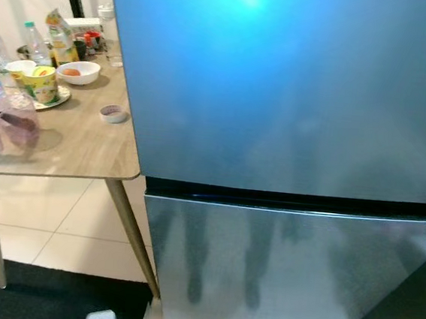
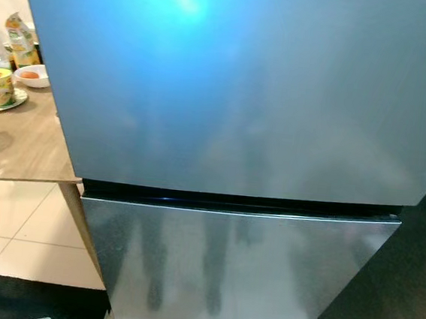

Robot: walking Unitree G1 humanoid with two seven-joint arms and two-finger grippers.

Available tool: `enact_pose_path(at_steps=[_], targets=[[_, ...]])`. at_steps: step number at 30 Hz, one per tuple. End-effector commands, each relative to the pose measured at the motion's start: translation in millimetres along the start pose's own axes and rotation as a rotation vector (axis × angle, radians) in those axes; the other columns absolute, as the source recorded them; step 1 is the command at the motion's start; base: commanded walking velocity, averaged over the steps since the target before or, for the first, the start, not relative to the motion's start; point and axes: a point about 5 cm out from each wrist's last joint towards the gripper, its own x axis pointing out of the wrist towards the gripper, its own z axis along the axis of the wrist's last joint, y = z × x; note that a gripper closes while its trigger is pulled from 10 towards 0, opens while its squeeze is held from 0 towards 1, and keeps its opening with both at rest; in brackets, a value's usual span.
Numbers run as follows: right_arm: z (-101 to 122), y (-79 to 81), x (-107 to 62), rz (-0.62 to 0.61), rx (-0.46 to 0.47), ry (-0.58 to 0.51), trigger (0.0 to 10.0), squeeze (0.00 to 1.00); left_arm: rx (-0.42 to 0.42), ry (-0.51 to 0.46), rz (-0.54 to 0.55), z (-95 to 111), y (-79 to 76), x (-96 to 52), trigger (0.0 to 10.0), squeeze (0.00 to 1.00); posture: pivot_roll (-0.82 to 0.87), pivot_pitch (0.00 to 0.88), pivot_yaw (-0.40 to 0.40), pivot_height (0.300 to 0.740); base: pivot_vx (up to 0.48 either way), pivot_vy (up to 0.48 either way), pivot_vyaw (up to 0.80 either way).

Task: Restocking fridge

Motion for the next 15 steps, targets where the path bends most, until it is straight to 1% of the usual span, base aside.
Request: enact_pose_path(at_steps=[1, 2, 3, 4, 5, 6, 9, 10, 11, 13, 14, 15], targets=[[-3.3, -0.6, -0.7, -0.004, 0.007, 0.008, 10.0, 0.00, -0.080, -0.106, 0.072, 21.2, 16.8, 1.3, 10.0, 0.00, -0.08, 0.000, -0.012, 0.740, 0.000, 0.000, 0.00], [-3.3, -0.6, -0.7, -0.004, 0.007, 0.008, 10.0, 0.00, -0.080, -0.106, 0.072, 21.2, 16.8, 1.3, 10.0, 0.00, -0.08, 0.000, -0.012, 0.740, 0.000, 0.000, 0.00], [-3.2, -0.7, -0.8, -0.003, 0.007, 0.008, 10.0, 0.00, -0.111, -0.167, 0.090, 34.7, 22.5, 2.3, 10.0, 0.00, -0.07, 0.000, -0.014, 0.740, 0.000, 0.000, 0.00], [-3.2, -0.7, -0.8, -0.003, 0.007, 0.008, 10.0, 0.00, -0.111, -0.167, 0.090, 34.7, 22.5, 2.3, 10.0, 0.00, -0.07, 0.000, -0.014, 0.740, 0.000, 0.000, 0.00], [-3.0, -0.8, -0.8, -0.003, 0.007, 0.008, 10.0, 0.00, -0.149, -0.228, 0.102, 49.1, 27.6, 3.0, 10.0, 0.00, -0.07, 0.000, -0.014, 0.740, 0.000, 0.000, 0.00], [-3.0, -0.8, -0.8, -0.003, 0.007, 0.008, 10.0, 0.00, -0.149, -0.228, 0.102, 49.1, 27.6, 3.0, 10.0, 0.00, -0.07, 0.000, -0.014, 0.740, 0.000, 0.000, 0.00], [-1.9, -1.2, -0.8, -0.002, 0.008, 0.003, 10.0, 0.00, -0.281, -0.463, 0.083, 103.4, 40.9, 1.6, 10.0, 0.00, -0.07, 0.000, -0.012, 0.740, 0.000, 0.000, 0.00], [-1.9, -1.2, -0.8, -0.002, 0.008, 0.003, 10.0, 0.00, -0.281, -0.463, 0.083, 103.4, 40.9, 1.6, 10.0, 0.00, -0.07, 0.000, -0.012, 0.740, 0.000, 0.000, 0.00], [-1.7, -1.6, -0.9, -0.001, 0.005, 0.005, 10.0, 0.00, -0.312, -0.589, 0.031, 135.8, 43.1, -1.6, 10.0, 0.00, -0.07, 0.000, -0.013, 0.740, 0.000, 0.000, 0.00], [-1.7, -1.8, -1.0, -0.001, 0.003, 0.005, 10.0, 0.00, -0.354, -0.663, -0.018, 154.5, 42.7, -4.1, 10.0, 0.00, -0.07, 0.000, -0.015, 0.740, 0.000, 0.000, 0.00], [-1.7, -1.8, -1.0, -0.001, 0.003, 0.005, 10.0, 0.00, -0.354, -0.663, -0.018, 154.5, 42.7, -4.1, 10.0, 0.00, -0.07, 0.000, -0.015, 0.740, 0.000, 0.000, 0.00], [-1.8, -2.0, -1.1, 0.000, 0.003, 0.004, 10.0, 0.00, -0.363, -0.723, -0.073, 169.6, 39.6, -6.8, 10.0, 0.00, -0.07, 0.000, -0.015, 0.740, 0.000, 0.000, 0.00]])
